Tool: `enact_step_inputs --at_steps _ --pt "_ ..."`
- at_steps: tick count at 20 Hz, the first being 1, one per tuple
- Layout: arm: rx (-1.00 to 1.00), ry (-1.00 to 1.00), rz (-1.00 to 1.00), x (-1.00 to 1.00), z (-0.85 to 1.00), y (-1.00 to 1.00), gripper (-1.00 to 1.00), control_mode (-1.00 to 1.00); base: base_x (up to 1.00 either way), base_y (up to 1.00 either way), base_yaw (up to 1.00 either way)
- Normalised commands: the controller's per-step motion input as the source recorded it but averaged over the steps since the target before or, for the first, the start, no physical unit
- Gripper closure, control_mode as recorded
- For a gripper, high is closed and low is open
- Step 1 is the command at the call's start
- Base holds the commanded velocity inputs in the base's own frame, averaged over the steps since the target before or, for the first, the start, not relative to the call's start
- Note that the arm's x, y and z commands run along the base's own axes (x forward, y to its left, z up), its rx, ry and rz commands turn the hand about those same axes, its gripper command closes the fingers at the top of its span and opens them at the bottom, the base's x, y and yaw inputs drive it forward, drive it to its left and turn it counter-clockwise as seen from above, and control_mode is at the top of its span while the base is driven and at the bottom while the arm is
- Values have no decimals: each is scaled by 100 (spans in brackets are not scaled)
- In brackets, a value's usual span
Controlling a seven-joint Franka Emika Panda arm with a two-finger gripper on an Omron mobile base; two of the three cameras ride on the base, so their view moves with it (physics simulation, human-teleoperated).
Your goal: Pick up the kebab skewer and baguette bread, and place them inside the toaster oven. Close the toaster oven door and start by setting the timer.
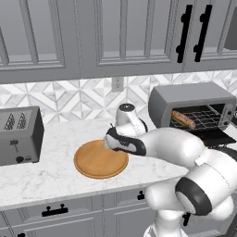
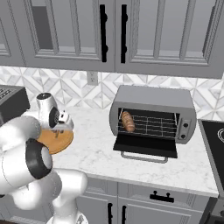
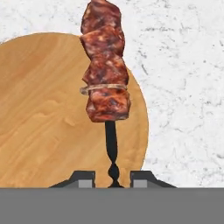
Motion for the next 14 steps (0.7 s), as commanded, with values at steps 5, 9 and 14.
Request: enact_step_inputs --at_steps 5,9,14 --pt "0 -5 0 -49 85 -73 100 -100 0 0 0" --pt "0 0 0 -42 60 -75 100 -100 0 0 0" --pt "0 0 0 -24 42 -93 100 -100 0 0 0"
